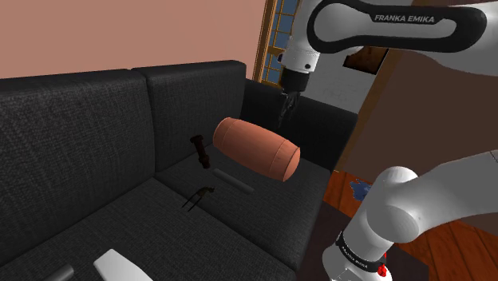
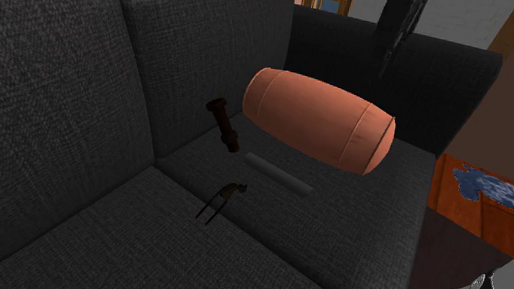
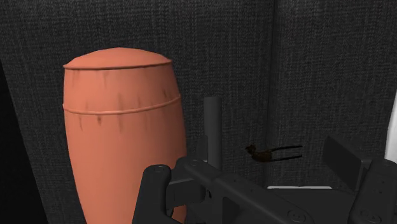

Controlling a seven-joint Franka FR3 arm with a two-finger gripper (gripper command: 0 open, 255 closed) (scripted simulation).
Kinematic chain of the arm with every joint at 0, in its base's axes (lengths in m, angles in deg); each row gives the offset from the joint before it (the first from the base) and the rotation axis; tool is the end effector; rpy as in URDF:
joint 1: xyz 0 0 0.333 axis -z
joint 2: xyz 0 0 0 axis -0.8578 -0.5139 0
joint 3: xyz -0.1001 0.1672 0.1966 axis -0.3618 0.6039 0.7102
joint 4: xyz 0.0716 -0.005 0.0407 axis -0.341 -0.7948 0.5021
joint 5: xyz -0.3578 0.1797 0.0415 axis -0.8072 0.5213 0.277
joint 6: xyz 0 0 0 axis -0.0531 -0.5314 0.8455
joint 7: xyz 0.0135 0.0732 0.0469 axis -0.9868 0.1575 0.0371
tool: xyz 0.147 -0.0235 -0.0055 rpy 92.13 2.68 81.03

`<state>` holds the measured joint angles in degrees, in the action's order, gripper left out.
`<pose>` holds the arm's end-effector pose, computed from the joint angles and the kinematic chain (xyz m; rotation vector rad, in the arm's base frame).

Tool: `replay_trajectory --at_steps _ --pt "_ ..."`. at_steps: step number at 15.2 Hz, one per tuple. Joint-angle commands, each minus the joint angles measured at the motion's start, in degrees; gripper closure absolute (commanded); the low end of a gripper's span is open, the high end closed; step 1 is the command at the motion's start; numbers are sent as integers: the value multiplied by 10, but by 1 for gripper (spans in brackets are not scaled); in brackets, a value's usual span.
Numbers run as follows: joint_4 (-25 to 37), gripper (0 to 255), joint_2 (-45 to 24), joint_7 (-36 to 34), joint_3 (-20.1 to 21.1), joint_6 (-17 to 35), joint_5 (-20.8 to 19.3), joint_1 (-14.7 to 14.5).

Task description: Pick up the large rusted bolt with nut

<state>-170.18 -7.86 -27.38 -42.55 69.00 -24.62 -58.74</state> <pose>0.3867 0.0318 0.4896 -3.0672 -0.2389 0.0094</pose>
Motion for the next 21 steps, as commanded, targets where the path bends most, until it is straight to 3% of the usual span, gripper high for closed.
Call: replay_trajectory --at_steps 1,11,21 --pt "-4 0 -32 5 1 46 3 -1" --pt "35 0 -213 29 6 230 18 -8" --pt "157 0 -416 52 12 354 31 -15"
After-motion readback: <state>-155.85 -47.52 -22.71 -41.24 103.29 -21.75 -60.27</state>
